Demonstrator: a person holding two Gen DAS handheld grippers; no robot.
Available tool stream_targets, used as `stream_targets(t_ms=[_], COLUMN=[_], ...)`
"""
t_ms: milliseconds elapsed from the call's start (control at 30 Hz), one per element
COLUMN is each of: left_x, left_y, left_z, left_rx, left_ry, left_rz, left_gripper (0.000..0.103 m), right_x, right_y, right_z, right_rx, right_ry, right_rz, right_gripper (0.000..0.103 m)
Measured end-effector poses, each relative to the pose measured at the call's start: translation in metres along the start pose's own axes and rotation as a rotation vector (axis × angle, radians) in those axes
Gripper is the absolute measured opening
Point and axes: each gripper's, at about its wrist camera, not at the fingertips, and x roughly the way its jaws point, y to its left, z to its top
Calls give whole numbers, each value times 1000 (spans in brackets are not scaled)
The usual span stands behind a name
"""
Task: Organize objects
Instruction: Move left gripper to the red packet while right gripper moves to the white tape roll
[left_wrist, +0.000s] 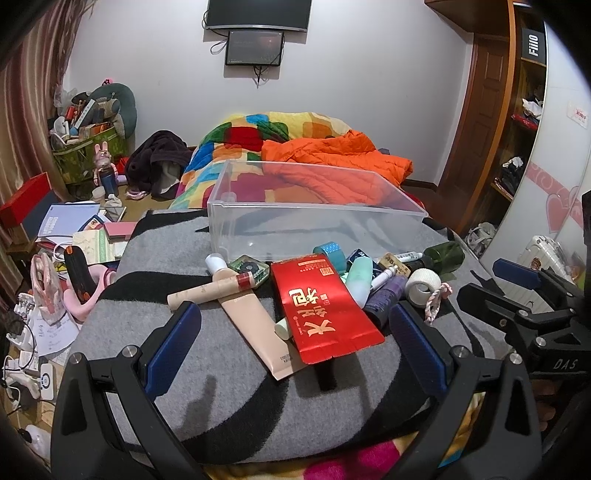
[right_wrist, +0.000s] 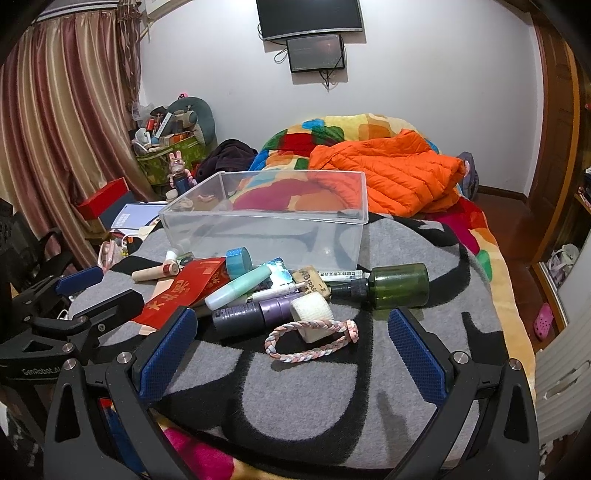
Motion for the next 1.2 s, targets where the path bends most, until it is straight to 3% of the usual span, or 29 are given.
stream_targets(t_ms=[367,567,633,700,733,833,1033,1200], left_x=[11,13,16,21,23,22,27,56], left_y=[6,15,20,25,28,33,21,11], left_z=[-7,-19,-24,-28,-28,-21,16,38], left_rx=[-31,-35,-38,-47,-56,-92,-35,5], left_ry=[25,36,56,89,108,116,88,141], left_rz=[-38,6,23,29,18,-28,-66,-79], left_gripper=[103,103,98,85,85,84,85,84], right_x=[8,17,21,25,27,31,32,42], right_y=[-1,-6,-10,-16,-20,-32,-35,-27], right_z=[-4,-15,-20,-22,-23,-19,1,15], right_rx=[-1,-12,-16,-9,1,39,36,-19], right_ry=[23,75,97,111,117,125,87,87], right_rz=[30,52,40,27,24,32,49,62], right_gripper=[103,95,92,90,89,86,83,69])
